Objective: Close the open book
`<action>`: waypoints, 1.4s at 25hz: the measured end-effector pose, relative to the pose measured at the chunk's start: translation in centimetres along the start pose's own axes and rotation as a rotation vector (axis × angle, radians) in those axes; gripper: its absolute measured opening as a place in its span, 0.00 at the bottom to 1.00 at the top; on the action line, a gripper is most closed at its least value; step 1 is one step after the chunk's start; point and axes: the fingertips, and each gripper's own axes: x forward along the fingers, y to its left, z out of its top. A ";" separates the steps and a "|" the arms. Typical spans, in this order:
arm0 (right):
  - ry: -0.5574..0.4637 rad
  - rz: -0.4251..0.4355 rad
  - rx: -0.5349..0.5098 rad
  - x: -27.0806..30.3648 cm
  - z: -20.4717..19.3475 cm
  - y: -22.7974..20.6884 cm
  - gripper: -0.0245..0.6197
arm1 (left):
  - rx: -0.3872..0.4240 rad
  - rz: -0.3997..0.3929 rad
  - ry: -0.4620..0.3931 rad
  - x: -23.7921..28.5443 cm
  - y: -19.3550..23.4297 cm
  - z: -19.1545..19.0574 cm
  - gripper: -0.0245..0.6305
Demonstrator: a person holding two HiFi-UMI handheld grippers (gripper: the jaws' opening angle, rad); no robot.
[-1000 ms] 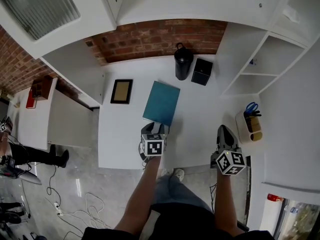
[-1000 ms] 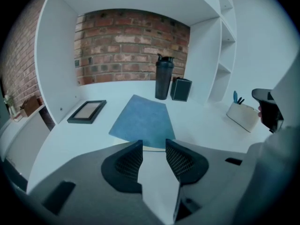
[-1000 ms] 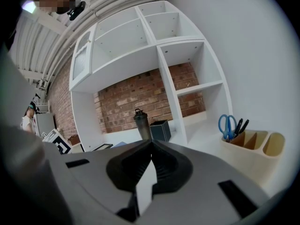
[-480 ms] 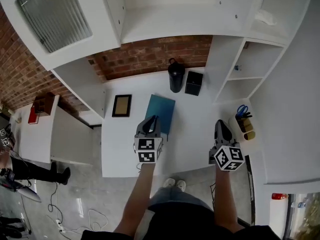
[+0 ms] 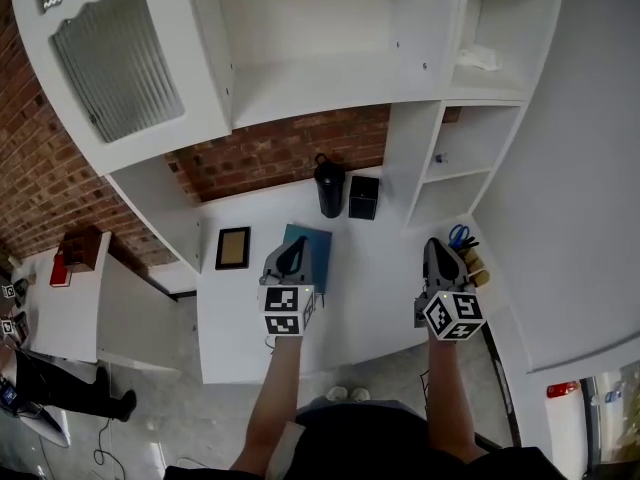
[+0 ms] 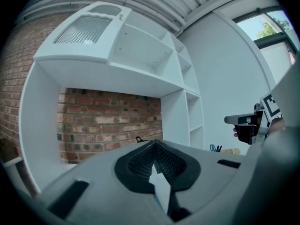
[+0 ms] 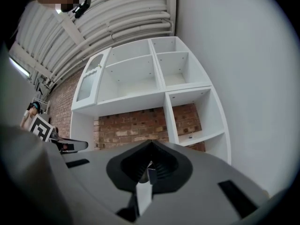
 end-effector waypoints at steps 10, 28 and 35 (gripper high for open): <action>-0.002 -0.031 -0.041 -1.3 0.6 -0.7 0.04 | 0.029 -0.046 -0.039 0.5 -1.4 2.0 0.05; 0.038 -0.039 -0.060 -2.0 -0.4 -0.3 0.03 | 0.019 -0.065 -0.021 -0.1 -2.0 1.2 0.05; 0.048 -0.039 -0.063 -1.9 -0.6 0.0 0.03 | 0.013 -0.066 -0.006 -0.2 -1.8 0.7 0.05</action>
